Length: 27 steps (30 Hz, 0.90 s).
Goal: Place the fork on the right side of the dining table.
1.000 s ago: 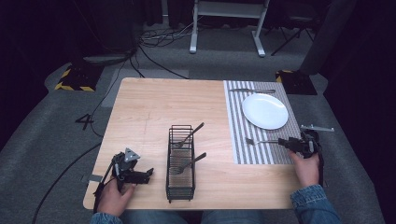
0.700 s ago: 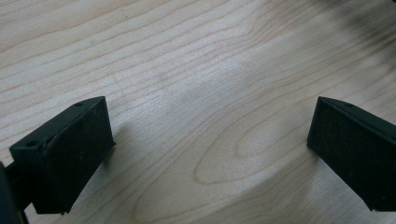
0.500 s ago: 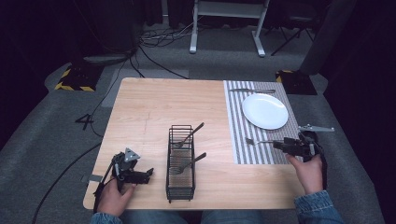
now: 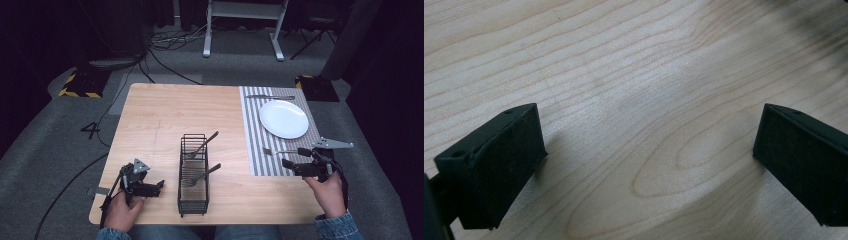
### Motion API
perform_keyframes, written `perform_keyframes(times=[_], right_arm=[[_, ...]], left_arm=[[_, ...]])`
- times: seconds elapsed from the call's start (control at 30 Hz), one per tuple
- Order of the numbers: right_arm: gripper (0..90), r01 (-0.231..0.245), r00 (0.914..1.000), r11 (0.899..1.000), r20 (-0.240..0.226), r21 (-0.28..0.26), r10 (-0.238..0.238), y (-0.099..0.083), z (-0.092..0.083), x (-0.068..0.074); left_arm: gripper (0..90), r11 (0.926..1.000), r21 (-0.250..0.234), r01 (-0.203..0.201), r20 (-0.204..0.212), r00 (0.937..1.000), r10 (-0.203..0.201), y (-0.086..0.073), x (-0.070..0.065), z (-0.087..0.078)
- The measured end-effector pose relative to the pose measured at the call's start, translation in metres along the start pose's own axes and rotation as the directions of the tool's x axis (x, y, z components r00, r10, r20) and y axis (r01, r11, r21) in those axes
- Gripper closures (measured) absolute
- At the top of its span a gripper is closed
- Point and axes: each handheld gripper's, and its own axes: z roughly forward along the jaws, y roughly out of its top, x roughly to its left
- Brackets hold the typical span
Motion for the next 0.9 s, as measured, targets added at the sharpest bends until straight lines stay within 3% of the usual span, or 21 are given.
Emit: perform_keyframes(times=[0.3,0.57,0.6,0.77,0.9], right_arm=[[6.6,0.014,0.9991,0.999,-0.041,0.03,-0.013,0.006,0.005,0.02],[9.5,0.053,0.9907,0.997,-0.129,0.063,-0.045,0.004,0.019,0.043],[16.9,0.069,0.9902,0.994,-0.127,0.086,-0.058,0.003,0.022,0.048],[14.8,0.113,0.9839,0.98,-0.156,0.167,-0.087,-0.001,0.033,0.061],[14.8,0.143,0.9788,0.97,-0.173,0.197,-0.11,-0.006,0.042,0.068]], left_arm=[[0.2,1.0,0.0,0.0,0.0,1.0,0.0,0.0,0.0,0.0],[0.3,1.0,0.001,0.0,-0.001,1.0,0.0,0.0,0.0,0.0],[0.3,1.0,0.0,0.0,0.0,1.0,0.0,0.0,0.0,0.0],[0.2,1.0,0.0,0.0,-0.001,1.0,0.0,0.0,0.0,0.0],[0.3,1.0,0.0,0.0,0.0,1.0,0.0,0.0,0.0,0.0]])
